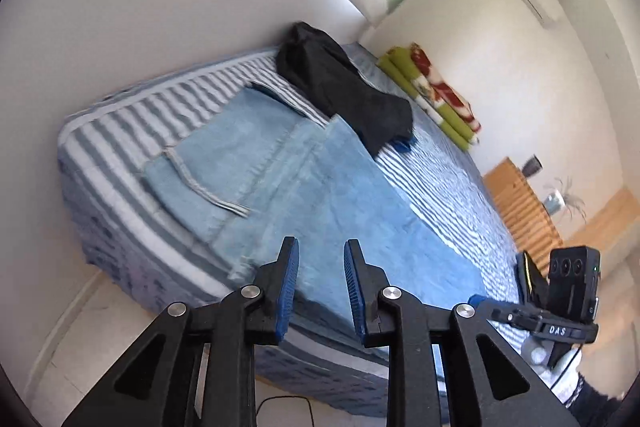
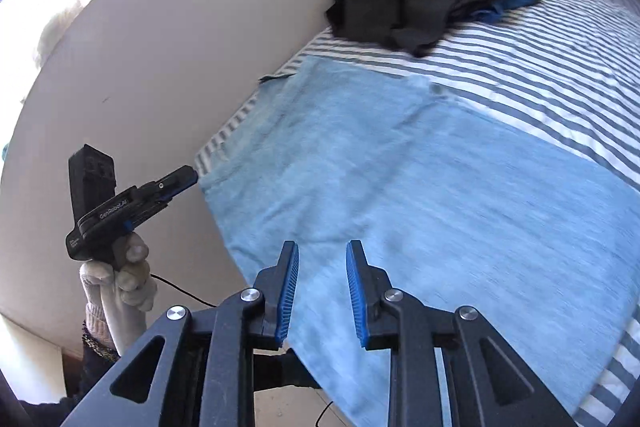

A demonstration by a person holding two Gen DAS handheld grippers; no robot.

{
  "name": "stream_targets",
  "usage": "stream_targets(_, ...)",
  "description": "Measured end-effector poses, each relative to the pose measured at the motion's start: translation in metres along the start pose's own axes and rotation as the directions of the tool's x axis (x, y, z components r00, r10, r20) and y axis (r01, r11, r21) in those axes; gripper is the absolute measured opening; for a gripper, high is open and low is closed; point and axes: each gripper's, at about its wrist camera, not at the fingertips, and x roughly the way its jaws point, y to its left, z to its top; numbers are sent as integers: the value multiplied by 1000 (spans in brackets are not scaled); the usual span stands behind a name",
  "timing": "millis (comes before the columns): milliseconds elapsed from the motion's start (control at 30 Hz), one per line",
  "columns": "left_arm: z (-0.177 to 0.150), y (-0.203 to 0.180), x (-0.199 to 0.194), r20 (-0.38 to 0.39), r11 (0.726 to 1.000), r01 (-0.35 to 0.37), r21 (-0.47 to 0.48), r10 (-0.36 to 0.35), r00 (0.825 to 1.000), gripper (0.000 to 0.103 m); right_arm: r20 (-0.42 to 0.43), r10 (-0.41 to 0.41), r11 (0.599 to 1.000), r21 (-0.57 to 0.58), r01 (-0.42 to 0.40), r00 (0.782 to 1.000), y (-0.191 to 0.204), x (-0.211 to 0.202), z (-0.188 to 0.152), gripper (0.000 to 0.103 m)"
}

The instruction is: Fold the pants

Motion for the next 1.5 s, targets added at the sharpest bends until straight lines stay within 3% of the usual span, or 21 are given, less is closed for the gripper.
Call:
stream_targets(100,-11,-20,38,-132,996,-20,91,32,991,25,-27,-32,997,70,34,999,-30,-13,-20,22)
stream_targets(167,-24,-20,57,-194,975,-148,166,179,964,24,-79,-85,995,54,90,993,-42,-13,-38,22)
stream_targets(200,-28,-19,60,-202,968,-174,181,210,957,21,-109,-109,992,43,114,988,-48,-16,-50,22)
stream_targets(267,-27,-16,51,-179,968,-186,167,215,960,19,-130,-109,992,53,116,986,-64,-28,-69,22)
stream_targets(400,-27,-28,32,-102,961,-236,141,251,962,18,2,-86,984,156,85,996,-95,-78,-77,22)
stream_targets(467,-33,-59,26,-79,966,-174,191,192,978,20,69,-104,976,197,89,992,-111,-98,-75,22)
stream_targets(567,-53,-125,36,-110,954,-70,292,107,988,38,118,-139,960,259,105,983,-132,-110,-66,22)
stream_targets(600,-63,-147,41,-140,946,-20,324,69,988,39,122,-151,954,277,113,981,-140,-109,-61,22)
stream_targets(667,-86,-191,58,-220,927,93,364,-11,975,39,130,-173,942,311,125,976,-155,-105,-51,22)
stream_targets(733,-113,-230,74,-298,898,186,398,-65,952,39,135,-158,930,352,102,978,-172,-100,-46,22)
stream_targets(833,-159,-274,101,-381,845,218,488,-19,924,39,149,-100,897,442,25,984,-203,-97,-42,22)
stream_targets(933,-198,-284,127,-472,838,227,495,40,881,40,171,-51,852,521,-47,984,-231,-98,-35,22)
stream_targets(1000,-213,-287,118,-442,815,217,537,52,896,44,176,-47,841,537,-56,983,-244,-99,-27,23)
stream_targets(1033,-215,-287,114,-457,806,233,545,52,888,45,179,-41,844,532,-62,983,-248,-99,-21,23)
stream_targets(1167,-206,-284,98,-471,838,227,496,40,881,45,166,6,849,520,-93,986,-263,-87,1,25)
stream_targets(1267,-198,-286,88,-454,844,183,504,79,887,46,153,64,795,589,-142,986,-275,-71,15,34)
stream_targets(1333,-192,-286,90,-436,837,136,530,132,890,46,151,109,782,597,-178,983,-274,-64,23,35)
stream_targets(1500,-188,-254,70,-425,893,84,442,126,896,46,127,70,870,477,-123,989,-240,-70,27,36)
